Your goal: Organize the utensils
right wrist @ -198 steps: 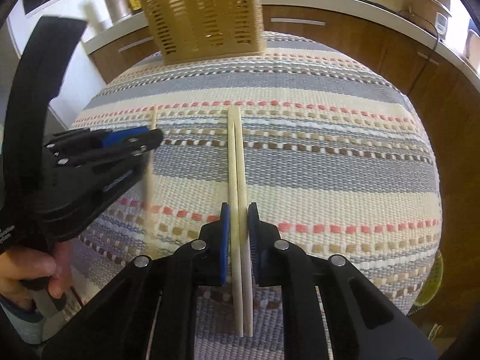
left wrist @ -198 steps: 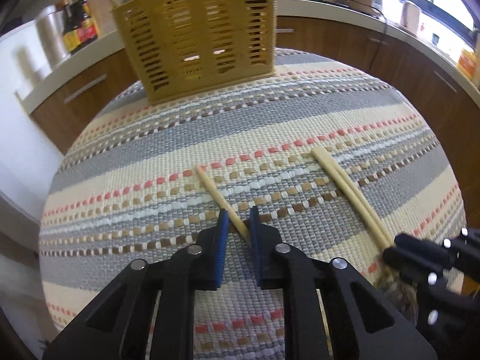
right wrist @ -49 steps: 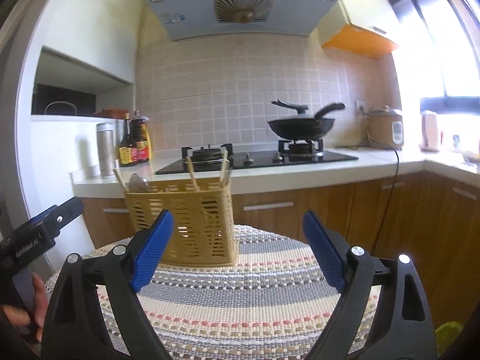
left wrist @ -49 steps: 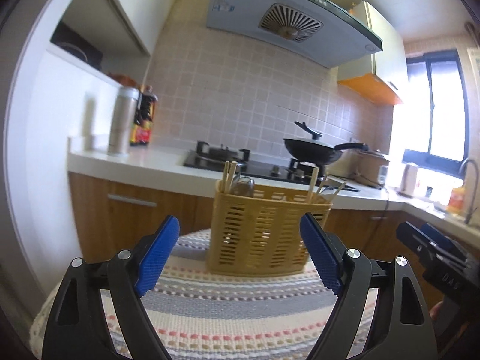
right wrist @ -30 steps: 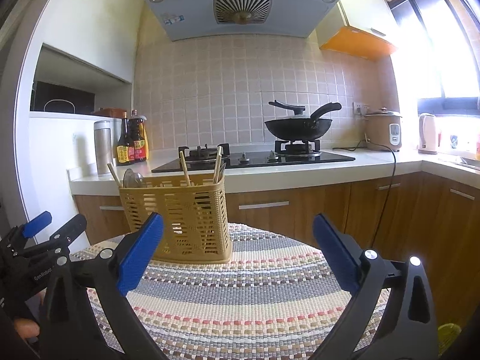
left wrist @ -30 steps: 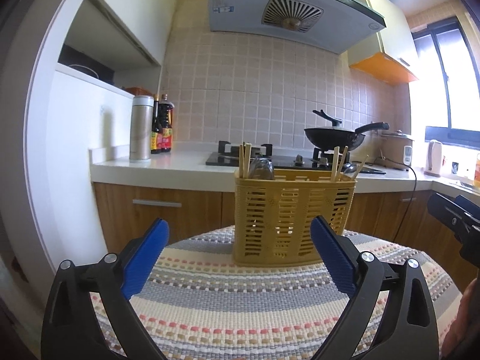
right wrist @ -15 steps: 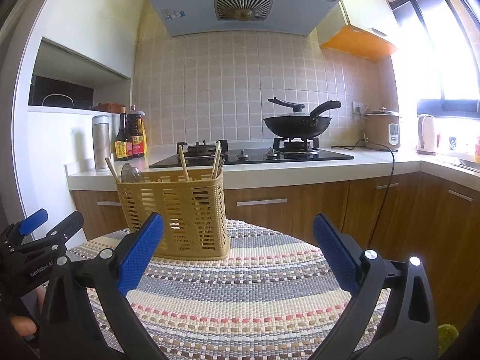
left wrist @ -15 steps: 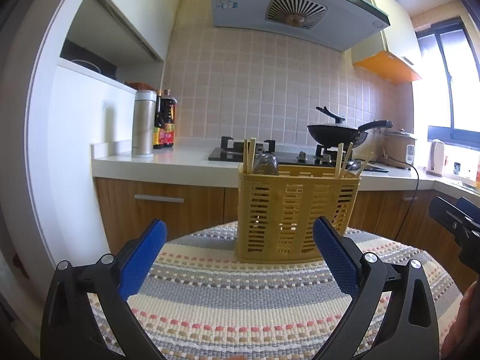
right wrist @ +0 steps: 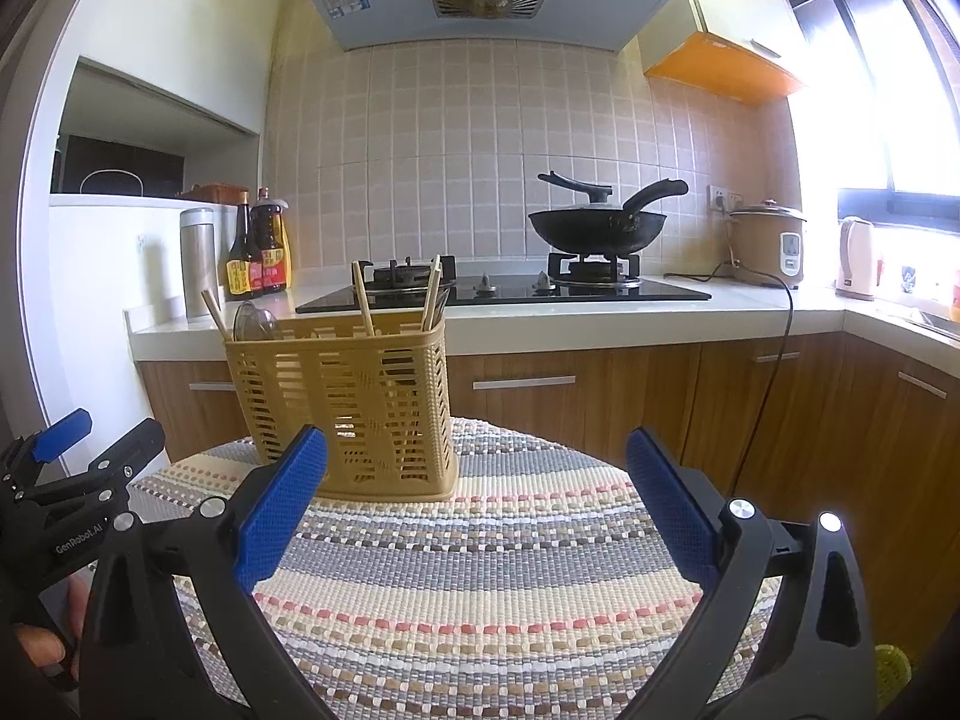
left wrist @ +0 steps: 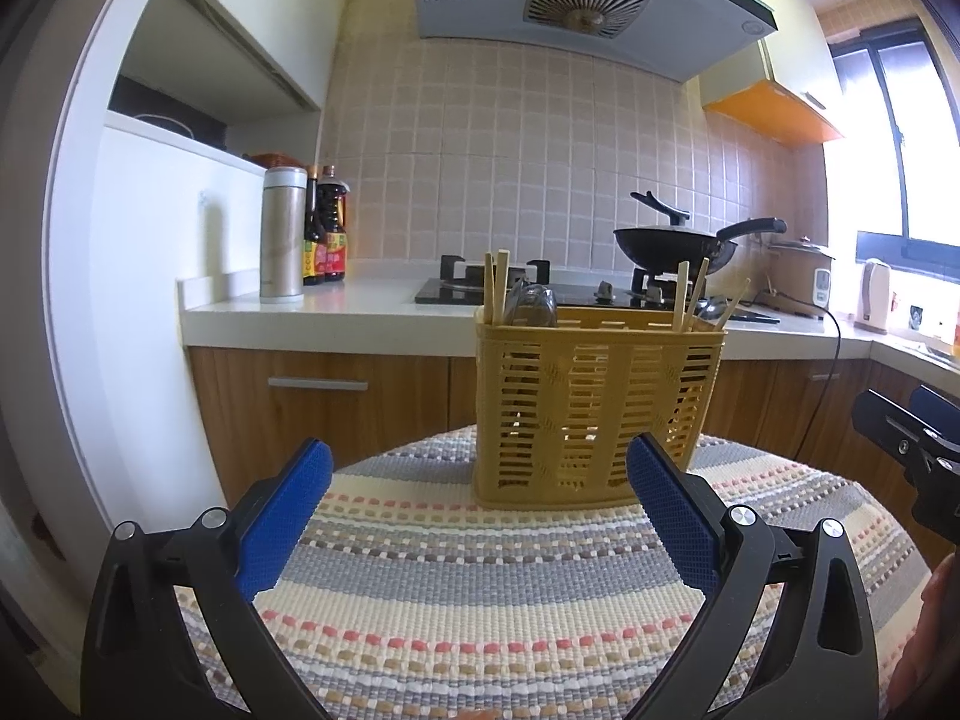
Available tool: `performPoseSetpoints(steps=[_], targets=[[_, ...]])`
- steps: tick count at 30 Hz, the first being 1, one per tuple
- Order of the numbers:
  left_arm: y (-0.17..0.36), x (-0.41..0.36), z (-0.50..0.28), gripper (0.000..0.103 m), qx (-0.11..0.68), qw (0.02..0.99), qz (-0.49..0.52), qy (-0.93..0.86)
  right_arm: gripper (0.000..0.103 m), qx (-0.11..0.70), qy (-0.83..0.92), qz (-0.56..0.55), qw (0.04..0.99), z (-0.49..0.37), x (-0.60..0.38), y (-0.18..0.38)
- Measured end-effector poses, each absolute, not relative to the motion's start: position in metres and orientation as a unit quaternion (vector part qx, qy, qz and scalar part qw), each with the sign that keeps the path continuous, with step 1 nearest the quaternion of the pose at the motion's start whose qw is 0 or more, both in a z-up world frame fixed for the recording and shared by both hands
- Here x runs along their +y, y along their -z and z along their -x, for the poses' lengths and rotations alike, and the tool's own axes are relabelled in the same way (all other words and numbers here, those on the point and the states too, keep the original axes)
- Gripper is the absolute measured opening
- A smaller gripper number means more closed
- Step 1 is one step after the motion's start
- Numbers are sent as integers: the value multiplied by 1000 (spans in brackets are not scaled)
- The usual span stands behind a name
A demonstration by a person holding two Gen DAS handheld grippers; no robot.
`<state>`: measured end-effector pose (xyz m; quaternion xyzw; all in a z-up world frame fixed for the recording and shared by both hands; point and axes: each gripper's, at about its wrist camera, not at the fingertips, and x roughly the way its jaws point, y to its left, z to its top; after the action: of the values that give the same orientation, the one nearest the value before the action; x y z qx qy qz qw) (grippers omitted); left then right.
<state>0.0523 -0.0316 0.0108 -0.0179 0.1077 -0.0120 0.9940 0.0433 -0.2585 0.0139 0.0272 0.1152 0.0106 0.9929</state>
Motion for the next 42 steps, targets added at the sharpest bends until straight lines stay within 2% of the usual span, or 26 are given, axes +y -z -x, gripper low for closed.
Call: performPoseSetpoints(steps=[42], targets=[[-8,-30,-55,95,118,993,22,9,95,123,-5,-27,992,-46,-258,-13]])
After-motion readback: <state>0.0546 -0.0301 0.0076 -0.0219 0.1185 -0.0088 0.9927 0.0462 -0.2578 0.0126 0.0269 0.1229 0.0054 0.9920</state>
